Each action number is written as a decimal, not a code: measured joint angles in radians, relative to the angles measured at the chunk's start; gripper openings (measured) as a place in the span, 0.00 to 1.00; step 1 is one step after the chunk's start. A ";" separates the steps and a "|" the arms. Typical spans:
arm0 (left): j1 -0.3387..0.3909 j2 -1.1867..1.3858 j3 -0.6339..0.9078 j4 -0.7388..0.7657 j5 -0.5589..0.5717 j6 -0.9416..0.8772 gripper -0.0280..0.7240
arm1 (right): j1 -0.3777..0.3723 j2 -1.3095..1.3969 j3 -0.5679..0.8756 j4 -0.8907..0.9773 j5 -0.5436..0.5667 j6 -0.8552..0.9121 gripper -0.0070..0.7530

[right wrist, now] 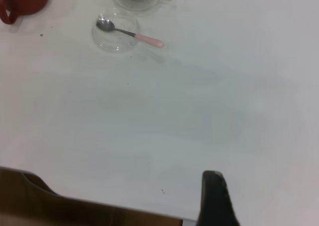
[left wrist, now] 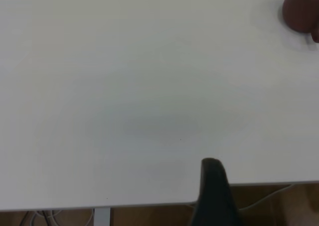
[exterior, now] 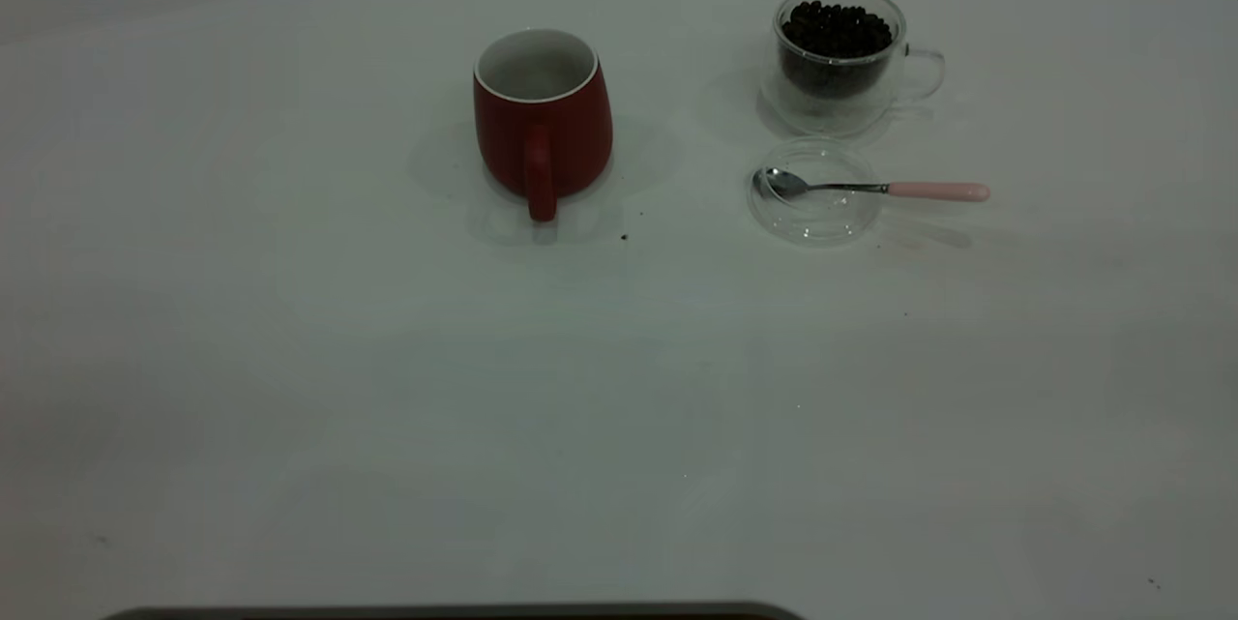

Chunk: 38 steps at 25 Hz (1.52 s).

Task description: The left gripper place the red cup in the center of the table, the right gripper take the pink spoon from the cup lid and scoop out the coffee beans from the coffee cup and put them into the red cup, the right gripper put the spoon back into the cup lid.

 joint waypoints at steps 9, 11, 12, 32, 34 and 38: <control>0.000 0.000 0.000 0.000 0.000 0.002 0.82 | 0.000 -0.003 0.000 0.051 0.002 -0.001 0.72; 0.000 0.000 0.000 0.000 0.000 0.002 0.82 | 0.000 -0.003 0.000 0.054 0.002 -0.001 0.72; 0.000 0.000 0.000 0.000 0.000 0.002 0.82 | 0.000 -0.003 0.000 0.055 0.002 -0.001 0.72; 0.000 0.000 0.000 0.000 0.000 0.002 0.82 | -0.183 -0.080 0.000 -0.041 0.004 0.062 0.72; 0.000 0.000 0.000 0.000 0.000 0.002 0.82 | -0.205 -0.082 0.000 -0.041 0.004 0.062 0.72; 0.000 0.000 0.000 0.000 0.000 0.001 0.82 | -0.217 -0.083 0.000 -0.043 0.005 0.062 0.72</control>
